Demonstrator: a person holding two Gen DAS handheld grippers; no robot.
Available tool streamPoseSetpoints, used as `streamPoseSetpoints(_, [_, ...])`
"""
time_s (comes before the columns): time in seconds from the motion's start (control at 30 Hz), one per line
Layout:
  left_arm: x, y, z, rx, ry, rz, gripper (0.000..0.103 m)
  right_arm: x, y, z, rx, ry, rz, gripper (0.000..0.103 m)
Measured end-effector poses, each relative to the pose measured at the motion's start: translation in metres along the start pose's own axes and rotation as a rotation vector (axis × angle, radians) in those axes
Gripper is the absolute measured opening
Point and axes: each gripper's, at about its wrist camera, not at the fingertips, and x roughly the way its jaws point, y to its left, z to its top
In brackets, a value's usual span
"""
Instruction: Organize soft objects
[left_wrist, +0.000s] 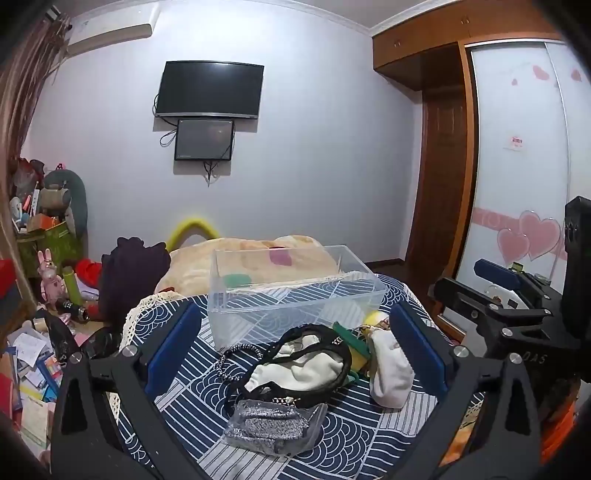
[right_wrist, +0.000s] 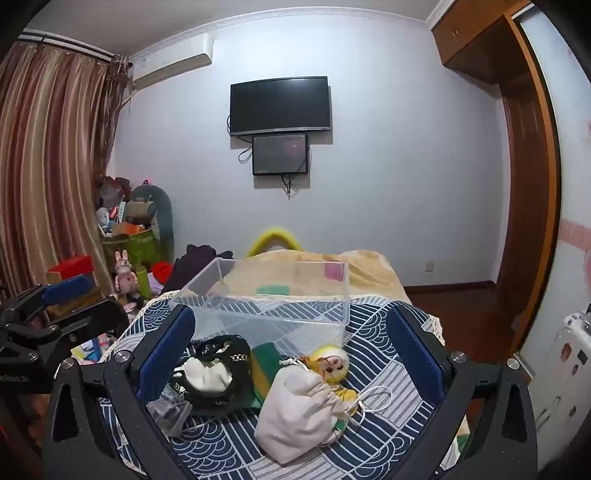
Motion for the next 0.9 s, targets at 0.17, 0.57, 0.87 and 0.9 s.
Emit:
streamPoseSetpoints(0.17, [0.0001,0.0002,0.0003,0.003,0.000,0.000,0.103,-0.0008,0.0010,-0.0011,0.002,-0.003,0.004,0.103])
streamPoseSetpoints(0.57, [0.0008,-0.0017,-0.0015,0.005,0.004,-0.014,0.103,-0.0015,0.0028,-0.0025,0.006,-0.006,0.008,0.103])
streamPoseSetpoints(0.87, [0.0019,-0.0024,-0.0015,0.001,0.005,-0.014,0.103,-0.0025,0.0023,-0.0024,0.010,-0.008,0.014,0.103])
streamPoseSetpoints(0.9, [0.0021,-0.0023,-0.0016,0.000,0.006,-0.014,0.103,-0.0028,0.0031,-0.0027,0.010,-0.008,0.014,0.103])
